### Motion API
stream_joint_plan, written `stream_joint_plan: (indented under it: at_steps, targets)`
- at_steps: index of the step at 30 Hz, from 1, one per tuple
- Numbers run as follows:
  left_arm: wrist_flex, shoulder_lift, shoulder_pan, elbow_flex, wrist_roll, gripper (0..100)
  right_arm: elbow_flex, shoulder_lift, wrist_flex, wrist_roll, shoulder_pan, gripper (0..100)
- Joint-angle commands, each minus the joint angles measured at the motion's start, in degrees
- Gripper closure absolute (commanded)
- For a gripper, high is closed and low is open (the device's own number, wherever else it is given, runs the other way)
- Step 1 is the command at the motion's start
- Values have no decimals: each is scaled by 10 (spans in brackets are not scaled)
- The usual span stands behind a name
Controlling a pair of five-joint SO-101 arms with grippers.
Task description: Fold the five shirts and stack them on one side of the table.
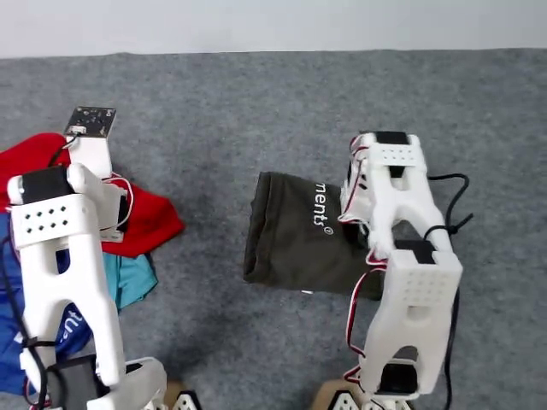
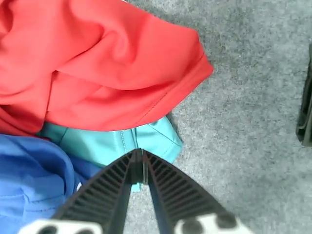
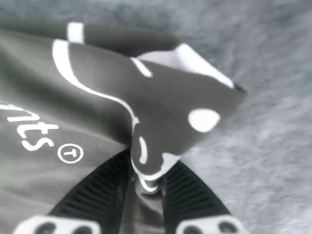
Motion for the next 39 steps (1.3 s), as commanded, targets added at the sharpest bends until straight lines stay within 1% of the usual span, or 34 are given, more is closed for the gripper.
stream_joint_plan:
  at_steps: [1,5,10,17,20,24,26,27,30,33,39]
  targets:
    - [-4,-18,4,-4,4,996,-55,-44,5,62,51,990]
    - [-4,-18,4,-4,4,996,-119,-49,-7,156,80,990]
    - [-4,-18,4,-4,4,996,-196,-11,-56,265,81,990]
    - [0,-18,4,-4,4,996,-299,67,-170,370,80,990]
    - [1,-19,4,-3,4,996,-342,103,-195,390,79,990]
    - [1,-19,4,-3,4,996,-391,144,-187,389,79,978]
    - [1,-18,4,-3,4,996,-415,154,-170,385,80,920]
    - [1,-18,4,-3,4,996,-428,157,-160,370,80,884]
    - [1,-18,4,-3,4,996,-468,160,-137,288,81,792]
    - [1,-20,4,-3,4,996,-505,160,-109,215,81,734]
    - [1,-22,4,-3,4,996,-593,158,-5,101,81,727]
